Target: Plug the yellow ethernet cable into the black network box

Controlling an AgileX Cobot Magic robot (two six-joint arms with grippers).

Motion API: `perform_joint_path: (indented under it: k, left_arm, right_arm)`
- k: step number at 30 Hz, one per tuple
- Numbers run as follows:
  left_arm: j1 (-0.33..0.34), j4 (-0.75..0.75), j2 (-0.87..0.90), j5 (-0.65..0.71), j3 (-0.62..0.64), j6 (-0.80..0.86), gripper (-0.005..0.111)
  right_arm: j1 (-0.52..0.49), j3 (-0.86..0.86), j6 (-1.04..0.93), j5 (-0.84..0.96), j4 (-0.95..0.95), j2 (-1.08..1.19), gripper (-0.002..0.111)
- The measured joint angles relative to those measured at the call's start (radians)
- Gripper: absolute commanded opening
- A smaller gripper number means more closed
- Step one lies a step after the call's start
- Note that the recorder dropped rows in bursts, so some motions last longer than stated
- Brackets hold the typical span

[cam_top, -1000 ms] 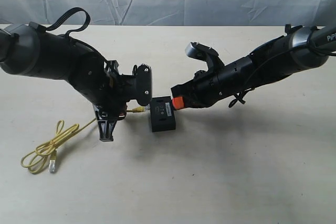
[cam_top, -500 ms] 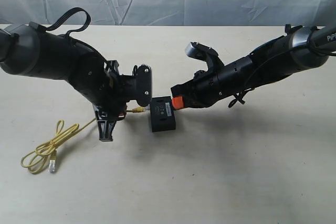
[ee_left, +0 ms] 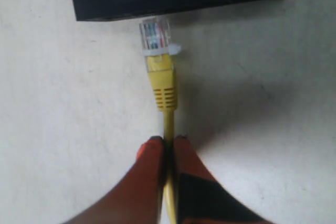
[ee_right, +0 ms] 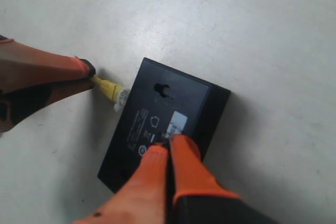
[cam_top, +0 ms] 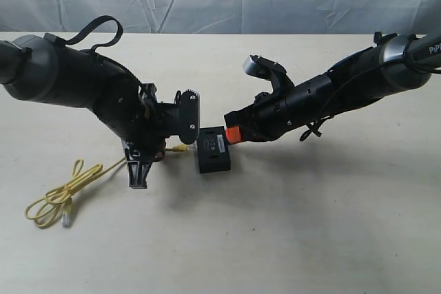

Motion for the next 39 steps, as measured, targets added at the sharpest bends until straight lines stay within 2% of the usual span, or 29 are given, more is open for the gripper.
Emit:
perform_joint_path:
  k: [39]
  left_arm:
    - [0.000, 0.026, 0.023, -0.047, -0.002, 0.000, 0.000]
  right_arm:
    - [0.000, 0.000, -0.042, 0.000, 0.000, 0.000, -0.001]
